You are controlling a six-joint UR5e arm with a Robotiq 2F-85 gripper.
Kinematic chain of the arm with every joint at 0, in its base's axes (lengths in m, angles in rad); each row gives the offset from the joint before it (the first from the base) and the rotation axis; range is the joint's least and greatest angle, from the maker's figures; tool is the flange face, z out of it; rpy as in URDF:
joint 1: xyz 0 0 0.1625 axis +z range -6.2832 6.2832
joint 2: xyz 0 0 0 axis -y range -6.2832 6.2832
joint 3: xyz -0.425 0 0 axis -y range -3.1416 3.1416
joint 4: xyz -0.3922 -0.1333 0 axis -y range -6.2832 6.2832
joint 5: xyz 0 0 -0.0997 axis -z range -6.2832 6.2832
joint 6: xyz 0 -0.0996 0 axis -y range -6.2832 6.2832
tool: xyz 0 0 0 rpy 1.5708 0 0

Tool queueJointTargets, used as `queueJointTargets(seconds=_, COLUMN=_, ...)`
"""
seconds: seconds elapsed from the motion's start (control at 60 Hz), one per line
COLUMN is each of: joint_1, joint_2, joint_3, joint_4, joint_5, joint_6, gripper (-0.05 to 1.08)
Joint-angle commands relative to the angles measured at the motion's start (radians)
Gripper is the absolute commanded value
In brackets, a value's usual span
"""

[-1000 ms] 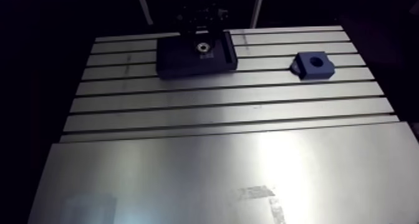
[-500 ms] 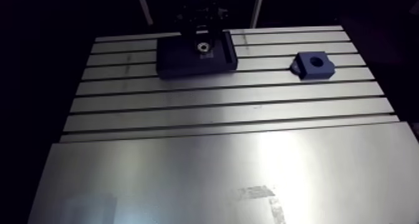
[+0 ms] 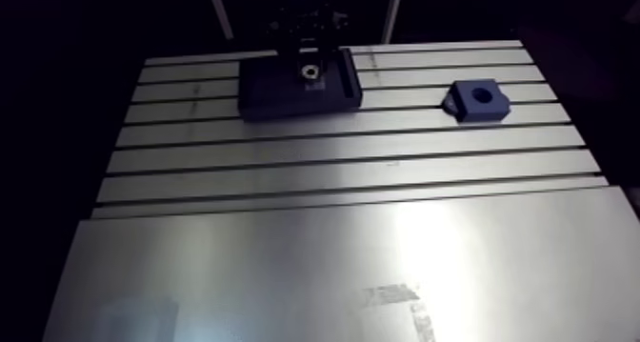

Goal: Pick up the bearing and press it into the housing until flush.

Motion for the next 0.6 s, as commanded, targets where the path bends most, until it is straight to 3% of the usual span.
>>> queueJointTargets(seconds=0.017, joint_1=0.0, joint_2=-0.039, joint_3=0.006, joint_4=0.023, joint_5=-0.001, joint_6=0.0, gripper=0.63)
queueJointTargets(seconds=0.35, joint_1=-0.006, joint_2=-0.187, joint_3=0.0, joint_4=0.198, joint_5=-0.004, joint_6=-0.042, gripper=0.65)
queueJointTargets(seconds=0.45, joint_1=-0.032, joint_2=-0.233, joint_3=0.006, joint_4=0.23, joint_5=-0.004, joint_6=-0.091, gripper=0.66)
queueJointTargets(seconds=0.467, joint_1=-0.057, joint_2=-0.256, joint_3=0.012, joint_4=0.243, joint_5=-0.004, joint_6=-0.119, gripper=0.66)
queueJointTargets(seconds=0.6, joint_1=-0.092, joint_2=-0.289, joint_3=0.033, joint_4=0.248, joint_5=-0.008, joint_6=-0.169, gripper=0.66)
